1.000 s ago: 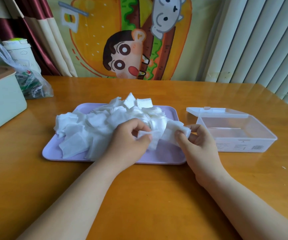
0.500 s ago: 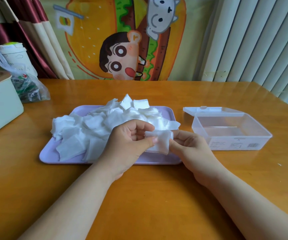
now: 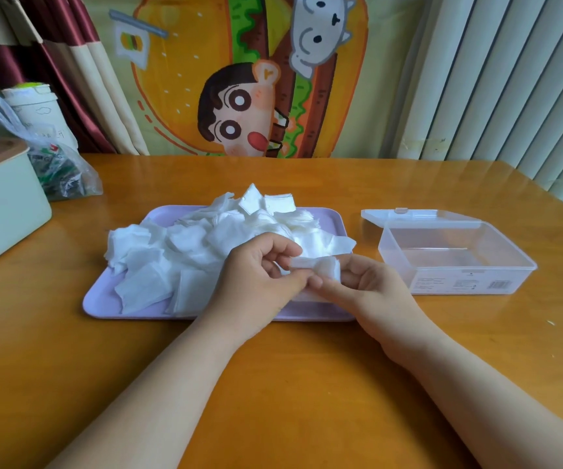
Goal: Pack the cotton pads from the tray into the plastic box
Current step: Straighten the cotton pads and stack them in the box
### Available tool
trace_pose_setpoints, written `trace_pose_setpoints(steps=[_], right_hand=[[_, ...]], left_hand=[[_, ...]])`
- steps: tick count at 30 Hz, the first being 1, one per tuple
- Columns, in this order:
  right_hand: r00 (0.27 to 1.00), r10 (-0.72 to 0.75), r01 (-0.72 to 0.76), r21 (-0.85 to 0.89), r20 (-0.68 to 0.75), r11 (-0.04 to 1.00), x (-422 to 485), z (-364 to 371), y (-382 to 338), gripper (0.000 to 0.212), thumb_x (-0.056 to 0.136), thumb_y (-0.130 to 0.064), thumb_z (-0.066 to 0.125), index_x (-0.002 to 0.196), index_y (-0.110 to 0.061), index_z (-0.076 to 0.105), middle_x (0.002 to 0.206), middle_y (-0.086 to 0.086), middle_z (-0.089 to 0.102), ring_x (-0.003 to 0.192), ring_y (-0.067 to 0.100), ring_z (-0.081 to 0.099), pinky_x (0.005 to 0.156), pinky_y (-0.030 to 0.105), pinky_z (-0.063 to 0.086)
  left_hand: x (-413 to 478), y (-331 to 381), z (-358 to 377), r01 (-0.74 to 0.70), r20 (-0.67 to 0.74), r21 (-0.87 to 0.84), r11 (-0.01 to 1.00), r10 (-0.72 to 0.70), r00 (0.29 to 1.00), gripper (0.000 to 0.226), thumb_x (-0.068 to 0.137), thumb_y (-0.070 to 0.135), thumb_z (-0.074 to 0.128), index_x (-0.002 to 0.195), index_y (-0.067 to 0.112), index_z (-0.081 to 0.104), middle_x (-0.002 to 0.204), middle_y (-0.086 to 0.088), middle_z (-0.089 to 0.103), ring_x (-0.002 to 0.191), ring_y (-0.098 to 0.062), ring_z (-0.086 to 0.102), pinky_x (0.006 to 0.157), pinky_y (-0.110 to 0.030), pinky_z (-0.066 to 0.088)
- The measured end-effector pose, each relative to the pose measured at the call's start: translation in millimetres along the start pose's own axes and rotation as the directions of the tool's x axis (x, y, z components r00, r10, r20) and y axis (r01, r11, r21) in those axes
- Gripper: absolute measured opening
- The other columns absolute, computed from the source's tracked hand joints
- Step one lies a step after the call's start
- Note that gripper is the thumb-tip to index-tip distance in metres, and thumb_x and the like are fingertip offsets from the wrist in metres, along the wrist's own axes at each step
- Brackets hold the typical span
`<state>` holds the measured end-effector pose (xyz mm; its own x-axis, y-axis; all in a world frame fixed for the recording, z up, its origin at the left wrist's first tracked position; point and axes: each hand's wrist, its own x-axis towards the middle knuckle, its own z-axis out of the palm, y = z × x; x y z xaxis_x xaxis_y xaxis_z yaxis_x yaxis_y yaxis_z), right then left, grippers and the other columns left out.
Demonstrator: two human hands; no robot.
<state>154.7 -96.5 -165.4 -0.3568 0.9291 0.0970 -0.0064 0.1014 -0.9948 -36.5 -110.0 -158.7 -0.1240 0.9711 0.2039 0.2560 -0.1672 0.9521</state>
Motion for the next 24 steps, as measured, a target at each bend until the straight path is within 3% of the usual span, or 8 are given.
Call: trace_pose_setpoints(steps=[4, 7, 9, 12, 18, 20, 22, 24], right_hand=[[0.994, -0.005, 0.005, 0.008, -0.108, 1.000, 5.3, -0.9, 8.9, 0.026, 0.101, -0.013, 0.070, 0.126, -0.015, 0.063, 0.102, 0.016, 0.081, 0.101, 0.036, 0.077, 0.092, 0.047, 0.057], [0.988, -0.041, 0.028, -0.087, -0.147, 0.996, 6.9, -3.9, 12.1, 0.021, 0.101, -0.011, 0.069, 0.119, -0.021, 0.067, 0.104, 0.010, 0.080, 0.096, 0.025, 0.075, 0.083, 0.039, 0.055], [0.979, -0.066, 0.041, -0.132, -0.192, 0.990, 6.3, -4.4, 14.1, 0.017, 0.098, -0.008, 0.070, 0.109, -0.021, 0.068, 0.102, 0.005, 0.078, 0.091, 0.016, 0.073, 0.079, 0.032, 0.055], [0.968, -0.108, 0.060, -0.209, -0.225, 0.976, 5.9, -2.7, 15.1, 0.016, 0.094, -0.007, 0.072, 0.101, -0.019, 0.065, 0.093, -0.006, 0.074, 0.081, 0.005, 0.066, 0.072, 0.018, 0.050], [0.959, -0.249, 0.160, -0.468, -0.135, 0.869, 1.1, 2.9, 15.7, 0.045, 0.099, -0.009, 0.066, 0.133, -0.038, 0.062, 0.094, -0.034, 0.064, 0.083, -0.008, 0.059, 0.079, 0.005, 0.044], [0.939, -0.327, 0.213, -0.572, -0.103, 0.792, 0.5, 6.1, 16.5, 0.047, 0.101, -0.010, 0.065, 0.139, -0.037, 0.064, 0.117, -0.025, 0.066, 0.103, -0.010, 0.059, 0.090, 0.004, 0.041], [0.925, -0.371, 0.236, -0.648, -0.079, 0.725, 1.8, 7.9, 20.0, 0.042, 0.102, -0.009, 0.064, 0.139, -0.031, 0.067, 0.118, -0.010, 0.067, 0.110, -0.007, 0.058, 0.092, 0.005, 0.041], [0.928, -0.366, 0.220, -0.699, -0.064, 0.680, 2.9, 10.3, 23.5, 0.040, 0.105, -0.012, 0.061, 0.141, -0.029, 0.066, 0.114, -0.008, 0.065, 0.107, -0.003, 0.058, 0.091, 0.008, 0.041]], left_hand=[[3.2, -1.2, -14.2, -0.089, -0.065, 0.256, 0.962, 0.109, 0.992, 0.013, 0.086, 0.021, 0.083, 0.091, 0.028, 0.073, 0.080, 0.012, 0.064, 0.061, -0.001, 0.052, 0.067, -0.022, 0.051], [4.0, 1.3, -33.2, -0.072, -0.086, 0.723, 0.687, 0.192, 0.978, 0.010, 0.093, 0.040, 0.071, 0.092, 0.031, 0.067, 0.095, 0.013, 0.062, 0.088, -0.005, 0.060, 0.072, -0.032, 0.054], [3.3, 3.5, -42.0, 0.029, -0.098, 0.846, 0.532, 0.101, 0.990, 0.019, 0.095, 0.048, 0.065, 0.100, 0.030, 0.065, 0.107, 0.009, 0.058, 0.102, -0.018, 0.058, 0.076, -0.037, 0.054], [3.1, 3.3, -45.5, 0.099, -0.104, 0.895, 0.434, -0.013, 0.994, 0.024, 0.096, 0.049, 0.061, 0.105, 0.026, 0.061, 0.114, 0.002, 0.053, 0.109, -0.024, 0.053, 0.080, -0.041, 0.054], [-0.7, -6.5, -38.1, -0.030, 0.004, 0.819, 0.573, 0.046, 0.999, 0.019, 0.096, 0.037, 0.065, 0.111, 0.027, 0.063, 0.117, 0.006, 0.057, 0.110, -0.021, 0.058, 0.086, -0.042, 0.056], [-0.8, -9.3, -36.2, -0.070, 0.038, 0.759, 0.647, 0.064, 0.997, 0.018, 0.095, 0.032, 0.067, 0.112, 0.028, 0.066, 0.115, 0.009, 0.059, 0.109, -0.018, 0.061, 0.088, -0.041, 0.057], [-0.5, -5.5, -38.5, -0.078, 0.024, 0.678, 0.731, 0.084, 0.996, 0.017, 0.094, 0.026, 0.067, 0.111, 0.028, 0.069, 0.111, 0.012, 0.060, 0.103, -0.016, 0.062, 0.087, -0.039, 0.057], [1.4, -0.3, -45.1, -0.059, -0.047, 0.696, 0.715, 0.127, 0.991, 0.019, 0.092, 0.026, 0.065, 0.110, 0.027, 0.070, 0.111, 0.011, 0.062, 0.106, -0.019, 0.061, 0.085, -0.040, 0.056]])
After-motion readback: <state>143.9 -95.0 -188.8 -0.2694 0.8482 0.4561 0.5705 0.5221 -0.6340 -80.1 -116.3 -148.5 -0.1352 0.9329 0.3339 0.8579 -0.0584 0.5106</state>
